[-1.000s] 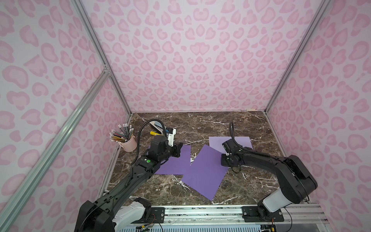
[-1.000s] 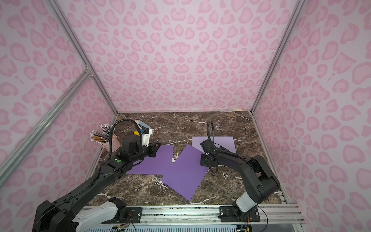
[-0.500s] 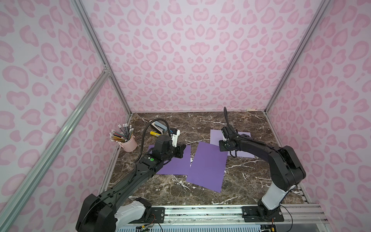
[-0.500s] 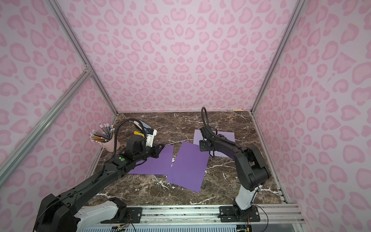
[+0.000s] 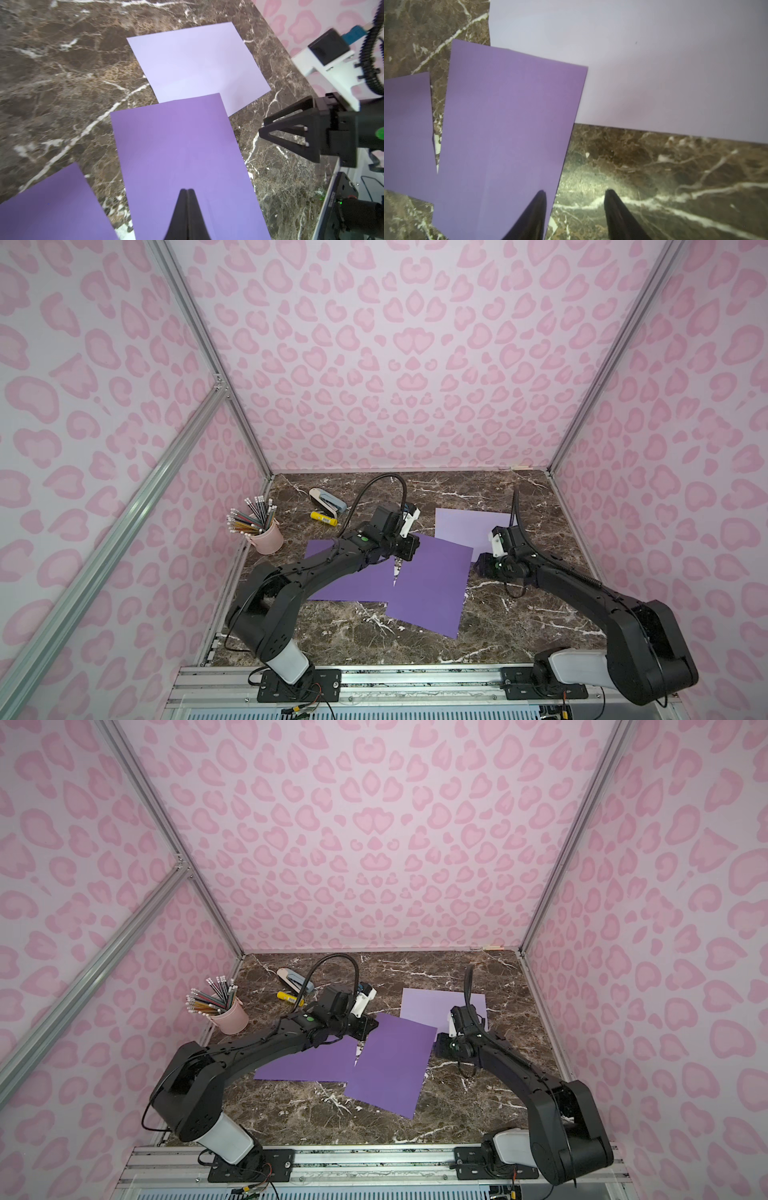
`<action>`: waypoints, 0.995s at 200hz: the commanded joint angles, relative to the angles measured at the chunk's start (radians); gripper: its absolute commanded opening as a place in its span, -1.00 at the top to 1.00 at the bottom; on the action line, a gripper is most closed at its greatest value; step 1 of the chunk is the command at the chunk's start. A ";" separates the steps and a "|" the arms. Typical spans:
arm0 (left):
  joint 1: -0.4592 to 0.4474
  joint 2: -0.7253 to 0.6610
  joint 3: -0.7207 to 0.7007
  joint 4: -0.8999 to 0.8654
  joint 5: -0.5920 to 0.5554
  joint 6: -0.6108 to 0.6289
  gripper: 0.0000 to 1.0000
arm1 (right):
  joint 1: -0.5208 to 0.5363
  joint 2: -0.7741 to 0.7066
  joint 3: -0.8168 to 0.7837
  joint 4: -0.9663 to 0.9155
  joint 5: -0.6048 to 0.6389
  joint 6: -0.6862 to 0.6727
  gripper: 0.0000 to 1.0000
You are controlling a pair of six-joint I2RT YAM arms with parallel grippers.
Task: Fold the rectangular paper in half along the long edge
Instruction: Adjust the paper at the center of the board.
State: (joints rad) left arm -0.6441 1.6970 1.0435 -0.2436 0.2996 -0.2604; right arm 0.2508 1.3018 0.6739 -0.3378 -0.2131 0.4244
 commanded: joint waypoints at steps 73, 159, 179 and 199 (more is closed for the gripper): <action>-0.046 0.297 0.198 -0.061 0.022 0.067 0.93 | 0.000 0.107 -0.002 0.115 -0.101 0.024 -0.39; -0.046 0.429 0.271 -0.114 0.019 0.069 0.93 | 0.023 0.263 -0.004 0.228 -0.147 0.059 -0.43; -0.046 0.442 0.273 -0.117 0.016 0.063 0.93 | 0.029 0.279 -0.012 0.259 -0.173 0.078 -0.42; -0.046 0.449 0.270 -0.117 0.011 0.053 0.93 | 0.035 0.269 -0.017 0.280 -0.195 0.093 -0.42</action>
State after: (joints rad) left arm -0.6888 2.1254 1.3148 -0.3428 0.3267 -0.1932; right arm 0.2768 1.5654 0.6720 0.0280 -0.3893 0.4747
